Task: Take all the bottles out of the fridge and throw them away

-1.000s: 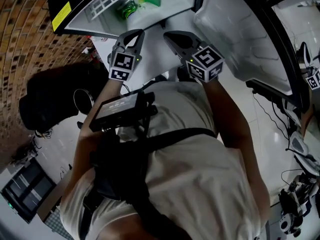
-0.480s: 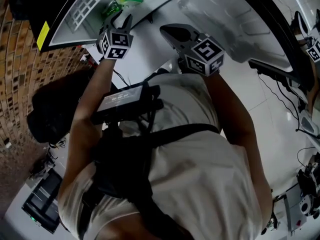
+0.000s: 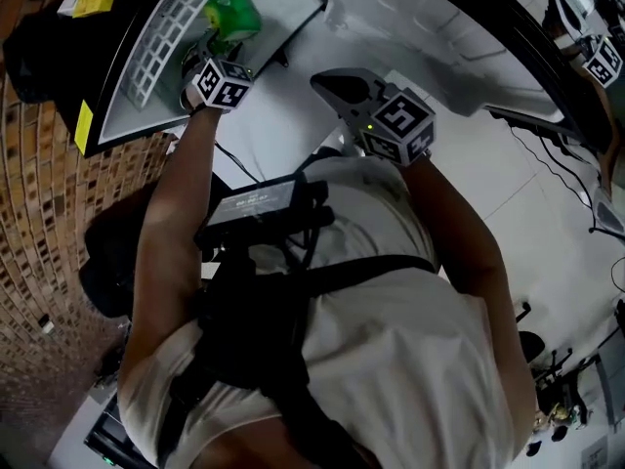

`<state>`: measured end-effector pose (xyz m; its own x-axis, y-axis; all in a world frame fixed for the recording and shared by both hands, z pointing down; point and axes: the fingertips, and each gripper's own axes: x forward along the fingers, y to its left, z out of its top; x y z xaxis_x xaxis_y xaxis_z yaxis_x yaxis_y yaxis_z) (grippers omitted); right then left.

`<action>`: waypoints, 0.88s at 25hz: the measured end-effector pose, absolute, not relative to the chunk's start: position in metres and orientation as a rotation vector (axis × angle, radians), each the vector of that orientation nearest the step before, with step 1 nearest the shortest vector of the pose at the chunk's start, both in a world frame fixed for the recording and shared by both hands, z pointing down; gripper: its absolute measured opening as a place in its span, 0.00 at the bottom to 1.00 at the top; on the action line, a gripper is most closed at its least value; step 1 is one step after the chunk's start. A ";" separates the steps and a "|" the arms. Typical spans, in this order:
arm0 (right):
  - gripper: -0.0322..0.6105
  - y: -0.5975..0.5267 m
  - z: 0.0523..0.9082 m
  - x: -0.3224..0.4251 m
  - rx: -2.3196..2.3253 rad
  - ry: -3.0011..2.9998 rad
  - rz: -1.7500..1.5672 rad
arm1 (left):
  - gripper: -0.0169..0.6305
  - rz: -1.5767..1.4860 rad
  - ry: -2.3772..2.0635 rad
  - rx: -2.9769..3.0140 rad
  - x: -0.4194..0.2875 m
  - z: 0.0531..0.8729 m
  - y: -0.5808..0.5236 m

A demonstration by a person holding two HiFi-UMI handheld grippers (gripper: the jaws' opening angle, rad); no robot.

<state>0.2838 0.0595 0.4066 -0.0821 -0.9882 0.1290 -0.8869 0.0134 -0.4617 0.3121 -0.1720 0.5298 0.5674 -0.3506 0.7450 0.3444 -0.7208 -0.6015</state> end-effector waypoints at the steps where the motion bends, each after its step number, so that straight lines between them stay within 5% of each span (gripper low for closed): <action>1: 0.06 0.062 0.407 0.284 -1.967 2.050 -0.643 | 0.44 -1.207 0.001 -2.041 0.316 0.533 -0.178; 6: 0.06 0.073 0.414 0.286 -2.036 1.973 -0.655 | 0.43 -1.350 -0.020 -2.016 0.313 0.564 -0.204; 8: 0.06 0.080 0.418 0.290 -2.053 1.943 -0.660 | 0.28 -1.344 -0.023 -1.995 0.315 0.565 -0.203; 13: 0.06 0.096 0.417 0.300 -2.070 1.908 -0.672 | 0.14 -1.298 -0.028 -2.007 0.324 0.549 -0.182; 22: 0.06 0.069 0.420 0.282 -1.967 2.014 -0.652 | 0.11 -1.124 0.087 -2.227 0.307 0.493 -0.162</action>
<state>0.2818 0.0687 0.4201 -0.0563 -0.9901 0.1288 -0.8776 -0.0124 -0.4793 0.3068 -0.1616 0.4930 0.6328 -0.3270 0.7019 0.2149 -0.7967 -0.5649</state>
